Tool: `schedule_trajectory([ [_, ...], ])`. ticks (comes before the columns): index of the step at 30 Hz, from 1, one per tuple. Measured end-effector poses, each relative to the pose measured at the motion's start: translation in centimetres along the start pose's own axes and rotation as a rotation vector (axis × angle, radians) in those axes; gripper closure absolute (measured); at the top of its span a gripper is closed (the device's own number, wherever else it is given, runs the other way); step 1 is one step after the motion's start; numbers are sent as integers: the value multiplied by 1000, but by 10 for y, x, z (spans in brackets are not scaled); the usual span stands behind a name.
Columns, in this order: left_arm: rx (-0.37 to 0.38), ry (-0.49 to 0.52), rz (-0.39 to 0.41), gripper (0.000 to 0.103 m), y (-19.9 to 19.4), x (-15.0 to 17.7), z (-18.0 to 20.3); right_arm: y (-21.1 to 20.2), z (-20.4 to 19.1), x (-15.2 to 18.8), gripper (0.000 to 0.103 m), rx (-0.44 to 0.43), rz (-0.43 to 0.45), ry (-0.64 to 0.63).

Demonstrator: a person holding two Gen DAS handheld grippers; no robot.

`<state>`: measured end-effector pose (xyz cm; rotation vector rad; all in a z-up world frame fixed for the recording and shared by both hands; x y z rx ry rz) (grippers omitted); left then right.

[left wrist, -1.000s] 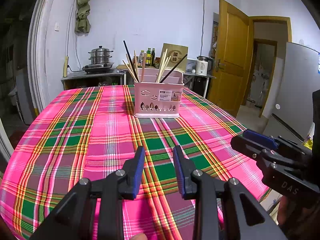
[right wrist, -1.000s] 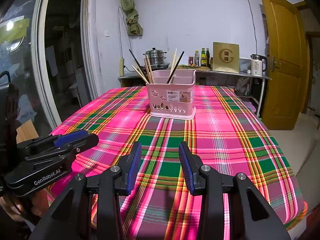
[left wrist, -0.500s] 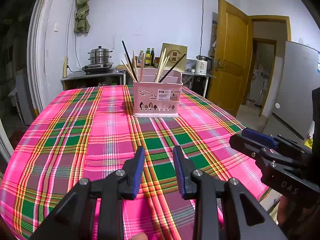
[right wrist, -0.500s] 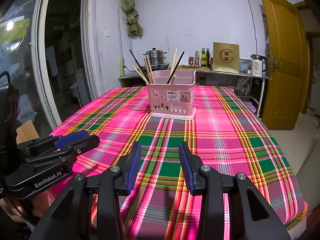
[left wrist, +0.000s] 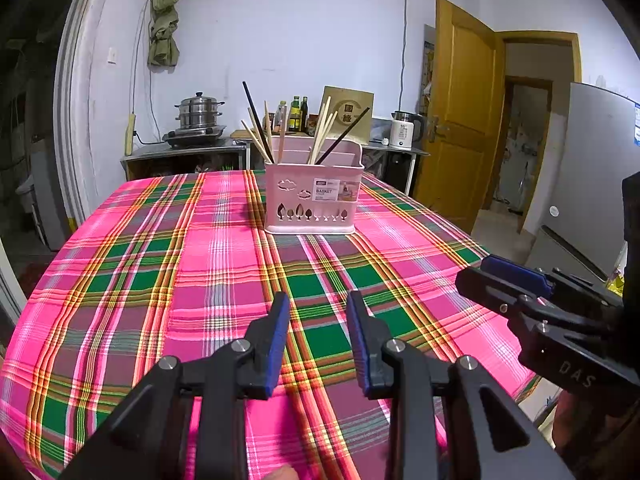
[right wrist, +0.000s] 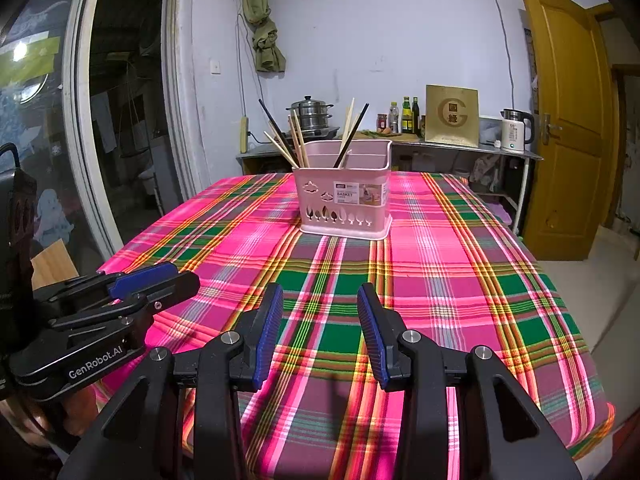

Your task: Organize utensils

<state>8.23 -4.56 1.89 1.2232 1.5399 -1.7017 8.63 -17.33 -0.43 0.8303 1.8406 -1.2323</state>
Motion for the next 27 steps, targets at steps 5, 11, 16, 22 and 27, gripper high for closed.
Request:
schedule_trajectory([
  [5, -3, 0, 1, 72, 0, 0, 0, 0, 0, 0, 63, -1, 0, 0],
  [11, -15, 2, -1, 72, -1, 2, -2, 0, -1, 0, 63, 0, 0, 0],
  [16, -21, 4, -11, 72, 0, 4, -1, -1, 0, 0, 63, 0, 1, 0],
  [22, -19, 5, -8, 72, 0, 3, 0, -1, 0, 0, 63, -1, 2, 1],
  [27, -17, 2, -7, 72, 0, 3, 0, -1, 0, 0, 63, -1, 1, 0],
])
Point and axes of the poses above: each gripper's, at about its wrist camera, not at the fingertips, and y roughly the way its jaws point, z to its right, x to its underside, the point moved 5 cm from there along y, roughly the way its jaws point, and after that the axes turned 11 degrees about y, right-handed, at the moved point
